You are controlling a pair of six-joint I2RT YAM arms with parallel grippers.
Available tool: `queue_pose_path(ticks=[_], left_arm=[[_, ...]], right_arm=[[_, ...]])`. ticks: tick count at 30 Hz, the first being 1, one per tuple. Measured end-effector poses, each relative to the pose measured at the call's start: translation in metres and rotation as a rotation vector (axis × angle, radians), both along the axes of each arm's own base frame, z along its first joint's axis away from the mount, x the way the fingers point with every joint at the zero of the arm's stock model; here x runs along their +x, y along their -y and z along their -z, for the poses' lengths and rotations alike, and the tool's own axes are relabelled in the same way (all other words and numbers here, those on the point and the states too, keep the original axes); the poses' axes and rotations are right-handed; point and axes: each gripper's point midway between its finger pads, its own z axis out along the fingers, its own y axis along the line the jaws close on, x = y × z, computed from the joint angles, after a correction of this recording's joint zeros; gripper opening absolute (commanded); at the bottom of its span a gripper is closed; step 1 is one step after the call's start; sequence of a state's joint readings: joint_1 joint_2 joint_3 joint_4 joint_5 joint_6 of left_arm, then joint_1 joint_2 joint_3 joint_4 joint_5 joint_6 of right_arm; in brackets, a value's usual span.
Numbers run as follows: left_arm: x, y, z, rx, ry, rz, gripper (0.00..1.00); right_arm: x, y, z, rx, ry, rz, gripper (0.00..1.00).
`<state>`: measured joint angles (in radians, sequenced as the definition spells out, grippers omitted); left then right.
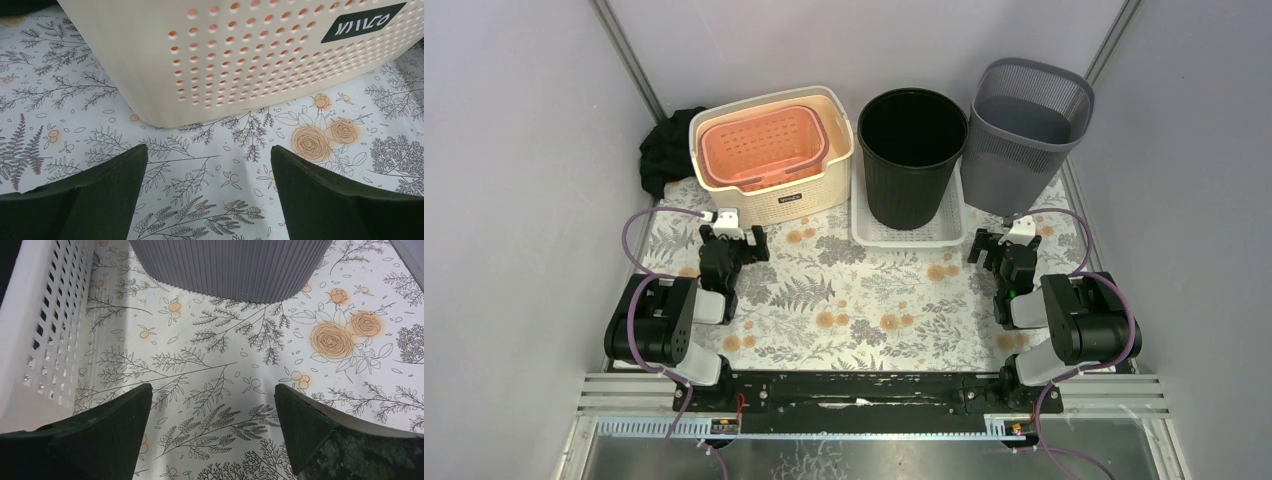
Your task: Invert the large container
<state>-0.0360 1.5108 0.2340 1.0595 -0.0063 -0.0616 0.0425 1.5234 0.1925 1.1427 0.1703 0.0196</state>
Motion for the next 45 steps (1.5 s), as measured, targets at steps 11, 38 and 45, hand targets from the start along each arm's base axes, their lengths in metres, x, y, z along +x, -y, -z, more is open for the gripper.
queue_pose_path(ticks=[11,38,45], left_arm=[[0.001,-0.002,-0.003,0.000,0.013,-0.005,1.00],[-0.047,0.064,-0.266,-0.196,0.236,0.126,1.00],[-0.083,0.061,-0.364,-0.332,0.250,0.123,1.00]], right_arm=[[0.003,-0.001,-0.006,0.001,0.024,-0.006,0.99],[-0.084,-0.030,-0.293,0.310,0.281,-0.084,0.99],[-0.130,-0.047,-0.336,0.423,0.221,-0.140,1.00]])
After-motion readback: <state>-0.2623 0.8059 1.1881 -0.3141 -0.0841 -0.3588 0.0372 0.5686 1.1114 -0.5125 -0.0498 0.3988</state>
